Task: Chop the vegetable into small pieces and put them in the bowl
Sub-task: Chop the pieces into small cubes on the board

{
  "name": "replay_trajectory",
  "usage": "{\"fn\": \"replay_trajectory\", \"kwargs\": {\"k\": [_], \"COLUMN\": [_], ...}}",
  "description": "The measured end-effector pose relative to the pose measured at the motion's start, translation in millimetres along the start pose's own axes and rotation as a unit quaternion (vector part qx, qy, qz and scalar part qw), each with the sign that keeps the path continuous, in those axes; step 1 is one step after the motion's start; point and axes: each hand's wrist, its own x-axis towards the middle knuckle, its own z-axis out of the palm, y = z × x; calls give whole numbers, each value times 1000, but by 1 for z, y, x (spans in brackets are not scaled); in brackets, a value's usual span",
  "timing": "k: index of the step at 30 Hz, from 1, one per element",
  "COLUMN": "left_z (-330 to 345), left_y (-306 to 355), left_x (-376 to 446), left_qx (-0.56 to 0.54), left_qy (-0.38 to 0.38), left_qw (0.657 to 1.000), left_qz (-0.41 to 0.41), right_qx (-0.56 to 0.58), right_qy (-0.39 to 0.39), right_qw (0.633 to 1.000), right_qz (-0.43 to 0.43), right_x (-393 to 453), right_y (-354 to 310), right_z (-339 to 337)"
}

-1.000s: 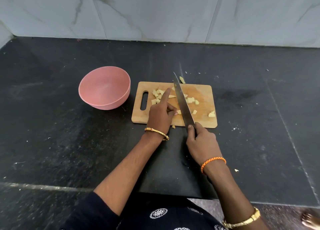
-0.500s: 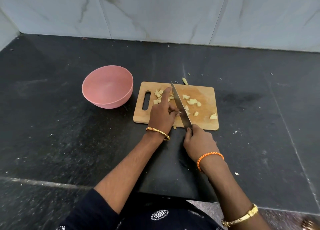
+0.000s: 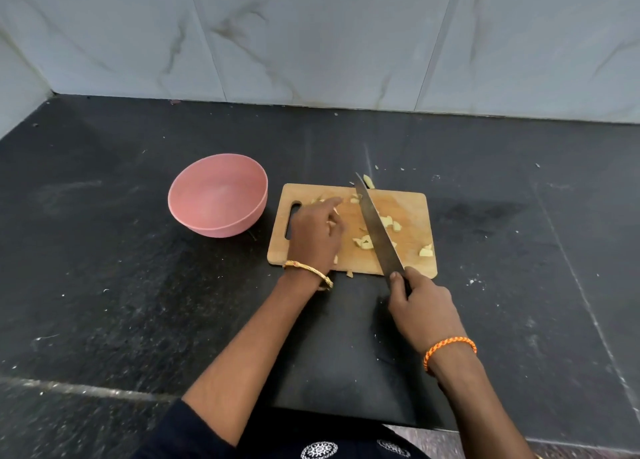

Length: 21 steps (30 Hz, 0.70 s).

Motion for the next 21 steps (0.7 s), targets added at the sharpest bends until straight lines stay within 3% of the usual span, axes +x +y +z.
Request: {"fn": "replay_trajectory", "kwargs": {"k": [3, 6, 8, 10, 15, 19, 21], "left_z": [-10, -15, -14, -13, -19, -2, 9], "left_y": [-11, -12, -10, -7, 1, 11, 11], "left_x": [31, 56, 68, 74, 83, 63, 53], "left_qx": [127, 289, 346, 350, 214, 303, 306], "left_qy": [-89, -251, -295, -297, -226, -206, -179], "left_qw": [988, 921, 883, 878, 947, 923, 927], "left_qz": [25, 75, 117, 135, 77, 122, 124], "right_qx": [23, 30, 38, 46, 66, 80, 76], "right_qy": [10, 1, -2, -3, -2, 16, 24], "right_qw": [1000, 1000, 999, 999, 998, 996, 997], "right_qz": [5, 7, 5, 9, 16, 16, 11], "right_x": [0, 2, 4, 3, 2, 6, 11], "right_y": [2, 2, 3, 4, 8, 5, 2], "right_z": [0, 1, 1, 0, 1, 4, 4]}}
